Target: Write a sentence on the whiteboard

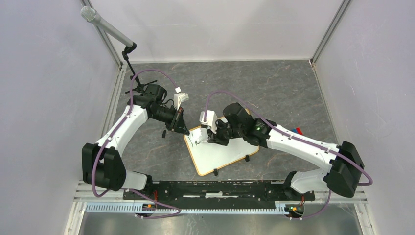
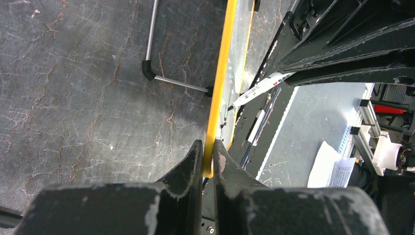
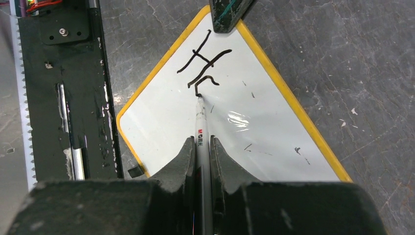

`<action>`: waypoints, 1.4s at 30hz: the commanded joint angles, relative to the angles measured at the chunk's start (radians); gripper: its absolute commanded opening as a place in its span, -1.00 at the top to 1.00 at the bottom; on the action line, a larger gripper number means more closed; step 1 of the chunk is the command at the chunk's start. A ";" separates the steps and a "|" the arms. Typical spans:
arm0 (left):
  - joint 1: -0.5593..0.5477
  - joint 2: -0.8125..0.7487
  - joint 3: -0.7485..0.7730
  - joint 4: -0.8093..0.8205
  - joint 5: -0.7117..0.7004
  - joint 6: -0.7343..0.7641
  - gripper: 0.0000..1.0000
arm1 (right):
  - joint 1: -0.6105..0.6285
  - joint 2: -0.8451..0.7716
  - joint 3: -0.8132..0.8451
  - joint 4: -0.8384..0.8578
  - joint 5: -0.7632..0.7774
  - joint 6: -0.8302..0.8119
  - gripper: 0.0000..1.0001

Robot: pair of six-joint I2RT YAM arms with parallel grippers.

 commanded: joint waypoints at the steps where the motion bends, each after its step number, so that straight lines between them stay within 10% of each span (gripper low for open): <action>1: -0.017 -0.021 -0.006 -0.018 -0.016 0.003 0.95 | -0.015 -0.012 0.057 0.014 0.054 -0.006 1.00; 42: -0.018 -0.016 -0.008 -0.018 -0.020 0.003 0.95 | -0.020 -0.058 0.092 -0.071 0.014 -0.050 1.00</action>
